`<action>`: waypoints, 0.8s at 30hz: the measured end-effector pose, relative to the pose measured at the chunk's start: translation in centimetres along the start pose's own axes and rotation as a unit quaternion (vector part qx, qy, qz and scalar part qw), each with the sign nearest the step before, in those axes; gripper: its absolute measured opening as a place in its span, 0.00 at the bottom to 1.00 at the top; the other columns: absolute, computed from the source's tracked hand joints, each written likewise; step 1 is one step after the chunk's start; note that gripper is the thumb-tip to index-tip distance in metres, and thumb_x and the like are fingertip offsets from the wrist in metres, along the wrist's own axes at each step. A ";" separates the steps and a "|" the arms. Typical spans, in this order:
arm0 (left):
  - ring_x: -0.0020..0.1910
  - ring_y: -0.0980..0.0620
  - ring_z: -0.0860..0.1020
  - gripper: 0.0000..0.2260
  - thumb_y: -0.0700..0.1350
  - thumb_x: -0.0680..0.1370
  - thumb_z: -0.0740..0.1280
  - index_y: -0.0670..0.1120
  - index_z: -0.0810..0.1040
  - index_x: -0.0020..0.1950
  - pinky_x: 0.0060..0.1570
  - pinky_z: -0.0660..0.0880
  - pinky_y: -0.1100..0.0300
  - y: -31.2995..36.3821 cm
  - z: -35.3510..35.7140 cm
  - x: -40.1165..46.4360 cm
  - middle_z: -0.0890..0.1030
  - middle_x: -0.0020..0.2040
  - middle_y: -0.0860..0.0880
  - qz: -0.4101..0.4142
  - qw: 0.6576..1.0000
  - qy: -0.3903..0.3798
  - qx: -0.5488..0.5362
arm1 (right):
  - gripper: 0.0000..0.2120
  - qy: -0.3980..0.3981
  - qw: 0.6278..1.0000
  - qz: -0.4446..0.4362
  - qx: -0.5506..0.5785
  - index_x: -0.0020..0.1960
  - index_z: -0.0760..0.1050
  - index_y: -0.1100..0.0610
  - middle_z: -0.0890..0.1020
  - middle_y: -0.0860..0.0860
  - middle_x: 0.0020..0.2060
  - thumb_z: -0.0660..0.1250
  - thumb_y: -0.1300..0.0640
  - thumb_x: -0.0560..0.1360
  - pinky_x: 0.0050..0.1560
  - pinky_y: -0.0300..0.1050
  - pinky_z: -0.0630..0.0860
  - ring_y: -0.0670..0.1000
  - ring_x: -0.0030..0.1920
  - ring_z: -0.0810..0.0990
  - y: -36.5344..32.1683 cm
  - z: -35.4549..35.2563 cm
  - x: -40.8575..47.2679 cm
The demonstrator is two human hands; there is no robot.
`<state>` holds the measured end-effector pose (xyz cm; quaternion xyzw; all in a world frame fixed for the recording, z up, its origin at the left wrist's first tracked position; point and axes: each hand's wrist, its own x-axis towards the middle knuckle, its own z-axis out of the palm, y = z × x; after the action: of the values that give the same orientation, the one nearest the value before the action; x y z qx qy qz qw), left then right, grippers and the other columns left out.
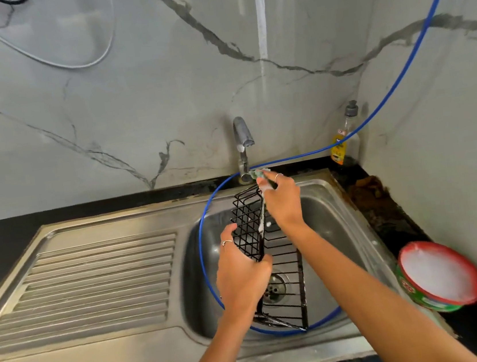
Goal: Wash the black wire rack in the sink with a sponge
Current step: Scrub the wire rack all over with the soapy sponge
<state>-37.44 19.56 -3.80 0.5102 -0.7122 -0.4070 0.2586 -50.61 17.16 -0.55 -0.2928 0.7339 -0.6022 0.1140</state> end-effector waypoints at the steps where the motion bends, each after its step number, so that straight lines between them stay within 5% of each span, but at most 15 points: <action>1: 0.51 0.50 0.80 0.35 0.47 0.67 0.72 0.58 0.61 0.70 0.51 0.76 0.52 0.2 0.0 0.0 0.77 0.61 0.54 0.010 1.000 0.008 0.020 | 0.14 -0.005 1.000 0.001 -0.011 0.63 0.76 0.60 0.81 0.50 0.52 0.61 0.58 0.80 0.42 0.21 0.65 0.44 0.48 0.76 0.2 -0.2 0.1; 5: 0.58 0.48 0.78 0.40 0.47 0.65 0.73 0.55 0.58 0.73 0.55 0.75 0.47 0.2 0.1 0.6 0.72 0.68 0.52 0.048 0.993 0.019 0.104 | 0.11 -0.102 0.992 -0.003 -0.079 0.58 0.79 0.56 0.82 0.48 0.46 0.61 0.58 0.80 0.36 0.25 0.69 0.44 0.41 0.79 1.9 -1.4 -2.8; 8: 0.61 0.45 0.76 0.41 0.49 0.65 0.73 0.54 0.57 0.73 0.57 0.74 0.45 -0.1 0.2 0.7 0.71 0.69 0.50 0.076 0.985 0.018 0.151 | 0.10 -0.161 0.984 0.009 -0.079 0.58 0.80 0.54 0.82 0.46 0.45 0.63 0.57 0.79 0.43 0.30 0.75 0.45 0.43 0.83 3.4 -2.3 -5.1; 11: 0.61 0.45 0.76 0.40 0.49 0.65 0.73 0.53 0.56 0.73 0.57 0.73 0.44 -0.1 0.5 0.7 0.70 0.69 0.50 0.077 0.985 0.013 0.156 | 0.08 -0.143 0.987 0.037 -0.057 0.54 0.81 0.56 0.84 0.52 0.41 0.64 0.58 0.78 0.44 0.40 0.81 0.49 0.42 0.84 3.0 -2.2 -3.2; 15: 0.59 0.47 0.76 0.39 0.49 0.66 0.73 0.54 0.57 0.73 0.58 0.73 0.44 0.2 0.6 0.6 0.69 0.69 0.52 0.068 0.989 0.018 0.131 | 0.10 -0.068 0.997 0.043 -0.010 0.55 0.79 0.61 0.81 0.51 0.39 0.61 0.59 0.80 0.32 0.35 0.75 0.46 0.36 0.79 2.0 -1.2 1.8; 17: 0.59 0.46 0.76 0.39 0.49 0.66 0.73 0.54 0.56 0.72 0.58 0.73 0.44 0.4 0.6 0.7 0.69 0.69 0.52 0.072 0.988 0.018 0.134 | 0.11 -0.032 0.997 0.071 0.029 0.58 0.77 0.62 0.79 0.52 0.37 0.60 0.59 0.80 0.34 0.39 0.75 0.48 0.35 0.78 2.0 -0.9 3.2; 21: 0.62 0.45 0.75 0.40 0.48 0.66 0.72 0.53 0.56 0.74 0.60 0.71 0.44 0.6 0.4 1.4 0.69 0.70 0.50 0.078 0.981 0.034 0.176 | 0.10 -0.072 0.994 0.081 0.029 0.58 0.74 0.57 0.79 0.50 0.46 0.57 0.59 0.81 0.36 0.33 0.76 0.47 0.38 0.80 2.1 -0.4 0.7; 24: 0.65 0.43 0.72 0.38 0.51 0.69 0.71 0.53 0.56 0.74 0.60 0.68 0.45 0.3 0.2 1.8 0.67 0.72 0.48 0.070 0.975 0.052 0.203 | 0.09 -0.132 0.986 0.087 0.062 0.57 0.75 0.56 0.78 0.48 0.43 0.58 0.61 0.81 0.35 0.32 0.75 0.43 0.36 0.80 3.3 0.2 -3.9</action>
<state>-38.36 17.94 -3.75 0.5216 -0.7993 -0.2079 0.2141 -48.31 19.58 -4.43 -0.2973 0.6966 -0.5904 0.2791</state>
